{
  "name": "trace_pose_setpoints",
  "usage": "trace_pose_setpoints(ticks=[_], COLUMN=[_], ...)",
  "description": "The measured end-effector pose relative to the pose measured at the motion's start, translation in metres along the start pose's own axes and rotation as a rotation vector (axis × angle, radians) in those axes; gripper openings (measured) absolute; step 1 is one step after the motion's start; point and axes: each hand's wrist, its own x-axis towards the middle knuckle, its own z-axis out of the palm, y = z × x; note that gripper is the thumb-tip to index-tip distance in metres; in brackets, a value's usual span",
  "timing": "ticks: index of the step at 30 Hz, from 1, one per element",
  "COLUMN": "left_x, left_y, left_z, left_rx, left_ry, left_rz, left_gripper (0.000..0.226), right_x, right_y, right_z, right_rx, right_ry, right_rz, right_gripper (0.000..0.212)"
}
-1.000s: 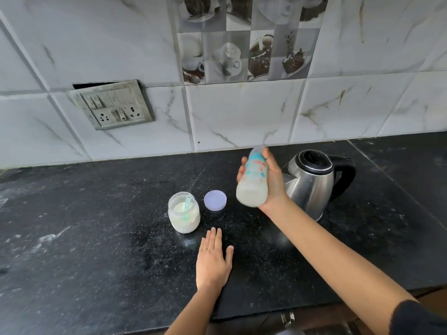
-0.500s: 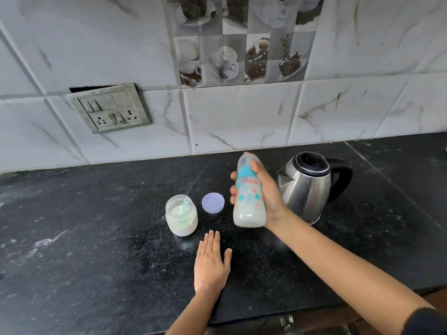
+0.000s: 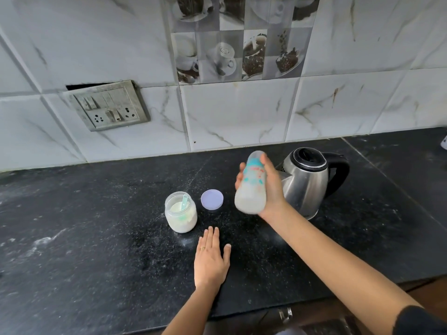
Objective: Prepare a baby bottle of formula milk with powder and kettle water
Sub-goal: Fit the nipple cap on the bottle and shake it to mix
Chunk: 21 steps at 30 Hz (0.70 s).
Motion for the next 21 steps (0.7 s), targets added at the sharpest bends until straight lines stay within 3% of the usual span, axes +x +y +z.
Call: trace_pose_setpoints(ticks=[4,8,13,18,21], left_x=[-0.001,-0.001,-0.001,-0.001,-0.001], left_y=[0.0,-0.001,0.0,-0.002,-0.001], left_z=[0.002,0.0,0.0,0.001,0.002], left_rx=[0.007,0.0,0.006,-0.005,-0.018], left_ry=[0.008,0.003,0.006,0.003,0.004], left_rz=[0.004,0.004,0.007,0.011,0.011], left_gripper=[0.072,0.062,0.07,0.068,0.083], right_x=[-0.016,-0.003,-0.024,-0.003,-0.016], right_y=[0.011,-0.006,0.017,-0.011,0.008], right_z=[-0.005,0.002,-0.005,0.005,-0.002], right_rx=[-0.158,0.043,-0.244,0.062,-0.131], right_ry=[-0.133,0.018,-0.142,0.034,-0.108], right_rz=[0.01,-0.023,0.043,-0.017,0.022], right_gripper=[0.033,0.035,0.034,0.033,0.044])
